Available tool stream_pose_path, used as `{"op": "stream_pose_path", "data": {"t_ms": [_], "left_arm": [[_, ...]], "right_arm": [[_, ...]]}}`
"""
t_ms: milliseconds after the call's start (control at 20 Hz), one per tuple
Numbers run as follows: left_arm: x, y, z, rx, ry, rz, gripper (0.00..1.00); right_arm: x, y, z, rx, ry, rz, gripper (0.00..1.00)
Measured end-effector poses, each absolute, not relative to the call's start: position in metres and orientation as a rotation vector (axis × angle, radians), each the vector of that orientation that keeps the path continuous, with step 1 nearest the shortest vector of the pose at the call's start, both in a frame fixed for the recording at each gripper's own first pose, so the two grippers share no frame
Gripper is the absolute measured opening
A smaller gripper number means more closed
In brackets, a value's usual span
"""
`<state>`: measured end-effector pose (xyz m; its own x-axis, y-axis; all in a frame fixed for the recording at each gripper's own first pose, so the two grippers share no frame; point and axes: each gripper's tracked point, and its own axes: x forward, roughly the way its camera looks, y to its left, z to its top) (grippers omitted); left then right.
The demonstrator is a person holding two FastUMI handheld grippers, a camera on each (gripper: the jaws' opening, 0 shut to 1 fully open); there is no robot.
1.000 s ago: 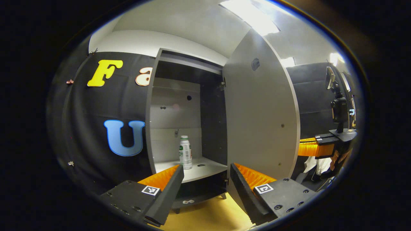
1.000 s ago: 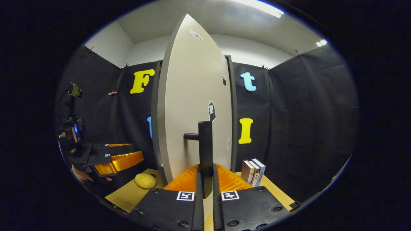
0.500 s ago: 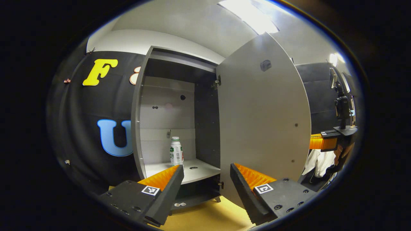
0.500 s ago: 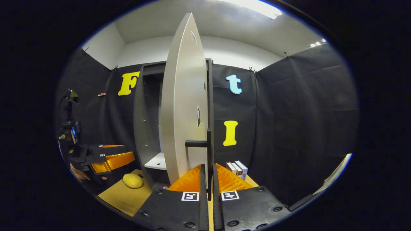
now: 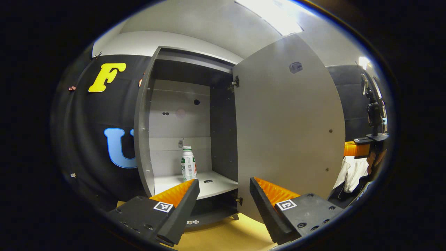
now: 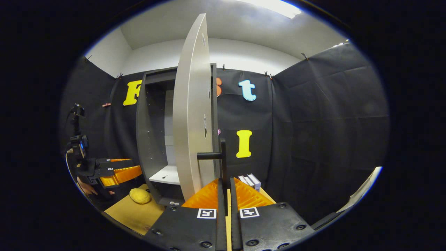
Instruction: Open the cabinet door with the right hand, grasp the bottle in the cabinet with the left hand and place it on the coaster, then close the cabinet door with the right hand.
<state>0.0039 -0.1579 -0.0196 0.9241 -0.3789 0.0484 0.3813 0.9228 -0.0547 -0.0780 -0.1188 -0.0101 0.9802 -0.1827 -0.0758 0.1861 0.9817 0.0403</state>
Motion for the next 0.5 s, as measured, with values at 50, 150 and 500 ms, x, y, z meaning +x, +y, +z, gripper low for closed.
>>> {"op": "stream_pose_path", "data": {"t_ms": [50,150,500], "left_arm": [[0.004,-0.159,-0.019,-0.059,-0.040,-0.391,0.92],[0.004,-0.164,-0.021,-0.047,-0.038,-0.395,0.92],[0.013,-0.164,-0.022,-0.047,-0.032,-0.429,0.92]], "right_arm": [[-0.081,-0.119,-0.009,0.038,0.074,-0.188,0.10],[-0.092,-0.124,-0.004,-0.003,0.064,-0.214,0.10],[-0.132,-0.127,0.001,-0.020,0.075,-0.299,0.10]]}}
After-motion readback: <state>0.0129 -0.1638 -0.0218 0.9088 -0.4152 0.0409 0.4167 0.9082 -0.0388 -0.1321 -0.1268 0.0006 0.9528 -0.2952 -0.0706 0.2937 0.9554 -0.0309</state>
